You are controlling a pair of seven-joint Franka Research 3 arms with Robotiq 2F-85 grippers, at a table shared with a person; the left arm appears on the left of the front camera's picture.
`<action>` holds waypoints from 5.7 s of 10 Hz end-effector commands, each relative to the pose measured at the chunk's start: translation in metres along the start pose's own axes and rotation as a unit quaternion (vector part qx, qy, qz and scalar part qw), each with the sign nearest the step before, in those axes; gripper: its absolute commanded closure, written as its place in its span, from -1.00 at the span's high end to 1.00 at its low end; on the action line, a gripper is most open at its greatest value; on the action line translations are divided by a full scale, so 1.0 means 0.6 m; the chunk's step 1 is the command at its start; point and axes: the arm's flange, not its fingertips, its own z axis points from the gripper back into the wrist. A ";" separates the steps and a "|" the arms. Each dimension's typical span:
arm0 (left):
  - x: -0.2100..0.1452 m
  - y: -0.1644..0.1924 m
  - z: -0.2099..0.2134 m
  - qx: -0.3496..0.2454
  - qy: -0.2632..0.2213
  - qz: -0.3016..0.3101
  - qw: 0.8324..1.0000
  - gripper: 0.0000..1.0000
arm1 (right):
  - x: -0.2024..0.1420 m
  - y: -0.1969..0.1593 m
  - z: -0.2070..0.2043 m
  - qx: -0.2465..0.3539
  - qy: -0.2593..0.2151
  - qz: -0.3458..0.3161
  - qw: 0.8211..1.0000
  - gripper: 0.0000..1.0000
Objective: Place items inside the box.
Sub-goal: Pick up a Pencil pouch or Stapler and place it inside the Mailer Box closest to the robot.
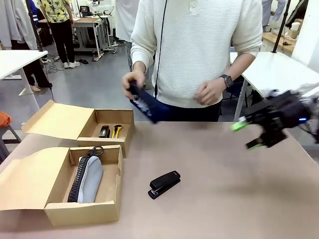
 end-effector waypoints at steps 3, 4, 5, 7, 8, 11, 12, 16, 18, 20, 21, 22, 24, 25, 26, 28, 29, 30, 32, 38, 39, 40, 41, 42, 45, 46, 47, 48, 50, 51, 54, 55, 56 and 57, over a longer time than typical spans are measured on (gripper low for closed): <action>0.000 -0.003 -0.001 -0.011 -0.010 -0.010 1.000 1.00 | -0.011 0.035 -0.061 -0.051 0.029 0.021 0.998 1.00; 0.000 -0.003 -0.001 -0.011 -0.010 -0.010 1.000 1.00 | -0.011 0.035 -0.061 -0.051 0.029 0.021 0.998 1.00; 0.000 -0.003 -0.001 -0.011 -0.010 -0.010 1.000 1.00 | -0.028 0.044 -0.088 -0.104 0.060 0.046 0.992 1.00; 0.000 -0.003 -0.001 -0.011 -0.010 -0.010 1.000 1.00 | -0.021 0.115 -0.165 -0.270 0.131 0.289 0.909 1.00; 0.000 -0.003 -0.001 -0.011 -0.010 -0.010 1.000 1.00 | -0.007 0.137 -0.189 -0.238 0.153 0.484 0.828 1.00; 0.000 -0.003 -0.001 -0.011 -0.010 -0.010 1.000 1.00 | 0.026 0.194 -0.261 -0.140 0.232 0.738 0.618 1.00; 0.000 -0.003 -0.001 -0.011 -0.010 -0.010 1.000 1.00 | 0.022 0.223 -0.305 -0.186 0.262 0.699 0.639 1.00; 0.000 -0.003 -0.001 -0.011 -0.010 -0.010 1.000 1.00 | 0.018 0.211 -0.311 -0.224 0.245 0.629 0.703 1.00; 0.000 -0.003 -0.001 -0.011 -0.010 -0.010 1.000 1.00 | 0.049 0.207 -0.379 -0.212 0.283 0.685 0.637 1.00; 0.000 -0.003 -0.001 -0.011 -0.010 -0.010 1.000 1.00 | 0.058 0.202 -0.422 -0.198 0.302 0.700 0.617 1.00; 0.000 -0.003 -0.001 -0.011 -0.010 -0.010 1.000 1.00 | 0.057 0.199 -0.449 -0.190 0.312 0.708 0.605 1.00; 0.000 -0.003 -0.001 -0.011 -0.010 -0.010 1.000 1.00 | 0.056 0.194 -0.472 -0.187 0.311 0.714 0.598 1.00; 0.000 -0.003 -0.001 -0.011 -0.010 -0.010 1.000 1.00 | 0.054 0.182 -0.487 -0.182 0.327 0.709 0.597 1.00; 0.000 -0.003 -0.001 -0.011 -0.010 -0.010 1.000 1.00 | 0.053 0.177 -0.481 -0.181 0.326 0.707 0.601 1.00; 0.000 -0.003 -0.001 -0.011 -0.010 -0.010 1.000 1.00 | 0.052 0.173 -0.476 -0.184 0.335 0.706 0.596 0.32; 0.000 -0.003 -0.001 -0.011 -0.010 -0.010 1.000 1.00 | 0.049 0.168 -0.474 -0.185 0.333 0.705 0.598 -0.81; 0.000 -0.003 -0.001 -0.011 -0.010 -0.010 1.000 1.00 | 0.049 0.164 -0.471 -0.184 0.331 0.703 0.602 -1.00; 0.000 -0.003 -0.001 -0.011 -0.010 -0.010 1.000 1.00 | 0.045 0.160 -0.468 -0.188 0.334 0.699 0.604 -1.00; 0.000 -0.003 -0.001 -0.011 -0.010 -0.010 1.000 1.00 | 0.042 0.154 -0.459 -0.192 0.334 0.690 0.613 -0.86; 0.000 -0.003 -0.001 -0.011 -0.010 -0.010 1.000 1.00 | -0.058 0.201 -0.336 -0.212 0.255 0.566 0.755 -1.00; 0.000 -0.003 -0.001 -0.011 -0.010 -0.010 1.000 1.00 | -0.127 0.220 -0.295 -0.236 0.214 0.533 0.784 -1.00; 0.000 -0.003 -0.001 -0.011 -0.010 -0.010 1.000 1.00 | -0.167 0.226 -0.277 -0.261 0.189 0.498 0.805 -1.00; 0.000 -0.003 -0.001 -0.011 -0.010 -0.010 1.000 1.00 | -0.198 0.223 -0.268 -0.286 0.177 0.450 0.827 -1.00; 0.000 -0.003 -0.001 -0.011 -0.010 -0.010 1.000 1.00 | -0.214 0.213 -0.262 -0.292 0.178 0.410 0.846 -1.00; 0.000 -0.003 -0.001 -0.011 -0.010 -0.010 1.000 1.00 | -0.216 0.206 -0.252 -0.287 0.166 0.417 0.846 -1.00; 0.000 -0.003 -0.001 -0.011 -0.010 -0.010 1.000 1.00 | -0.210 0.196 -0.246 -0.293 0.171 0.423 0.840 -0.37; 0.000 -0.003 -0.001 -0.011 -0.010 -0.010 1.000 1.00 | -0.185 0.204 -0.271 -0.273 0.177 0.384 0.864 -0.37; 0.000 -0.003 -0.001 -0.011 -0.010 -0.010 1.000 1.00 | -0.169 0.244 -0.283 -0.231 0.136 0.322 0.908 -0.37; 0.000 -0.003 -0.001 -0.011 -0.010 -0.010 1.000 1.00 | -0.167 0.304 -0.295 -0.204 0.105 0.155 0.961 -0.37; 0.000 -0.003 -0.001 -0.011 -0.010 -0.010 1.000 1.00 | -0.161 0.313 -0.297 -0.208 0.074 0.084 0.972 -0.37; 0.000 -0.003 -0.001 -0.011 -0.010 -0.010 1.000 1.00 | -0.151 0.314 -0.287 -0.129 0.039 -0.041 0.990 -0.37; 0.000 -0.003 -0.001 -0.011 -0.010 -0.010 1.000 1.00 | -0.159 0.292 -0.262 -0.126 0.039 -0.030 0.991 -0.37; 0.000 -0.003 -0.001 -0.011 -0.010 -0.010 1.000 1.00 | -0.173 0.254 -0.223 -0.104 0.031 -0.038 0.993 -0.37; 0.000 -0.003 -0.001 -0.011 -0.010 -0.010 1.000 1.00 | -0.198 0.209 -0.182 -0.120 0.012 -0.053 0.991 -0.37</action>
